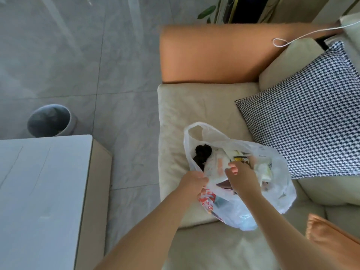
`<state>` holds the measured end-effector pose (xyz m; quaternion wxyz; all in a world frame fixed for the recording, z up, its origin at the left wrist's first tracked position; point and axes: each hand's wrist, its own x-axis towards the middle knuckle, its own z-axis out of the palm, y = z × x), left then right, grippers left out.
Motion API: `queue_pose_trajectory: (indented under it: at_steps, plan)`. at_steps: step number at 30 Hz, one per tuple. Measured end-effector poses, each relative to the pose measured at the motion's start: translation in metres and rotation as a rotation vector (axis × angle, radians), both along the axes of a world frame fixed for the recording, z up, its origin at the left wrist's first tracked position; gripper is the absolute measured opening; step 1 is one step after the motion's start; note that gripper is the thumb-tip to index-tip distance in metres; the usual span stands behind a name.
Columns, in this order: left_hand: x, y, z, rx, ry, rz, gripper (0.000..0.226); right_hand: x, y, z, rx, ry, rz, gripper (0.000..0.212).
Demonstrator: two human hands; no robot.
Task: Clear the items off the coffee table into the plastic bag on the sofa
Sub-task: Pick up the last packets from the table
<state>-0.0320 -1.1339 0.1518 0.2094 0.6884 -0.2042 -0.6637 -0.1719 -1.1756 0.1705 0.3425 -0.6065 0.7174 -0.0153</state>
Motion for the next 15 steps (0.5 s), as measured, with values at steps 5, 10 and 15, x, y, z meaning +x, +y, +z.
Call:
queue_pose_trajectory:
  at_steps: [5, 10, 15]
  plan:
    - [0.067, 0.068, -0.007, -0.029, -0.14, 0.023, 0.007, 0.067, 0.037, 0.002, 0.002, -0.151, 0.142, 0.022]
    - [0.157, 0.17, -0.032, 0.03, -0.391, 0.023, 0.029, 0.155, 0.098, -0.017, -0.004, -0.22, 0.418, 0.027]
    - [0.238, 0.261, -0.045, 0.098, -0.382, 0.273, 0.024, 0.255, 0.167, -0.045, 0.074, -0.243, 0.639, 0.031]
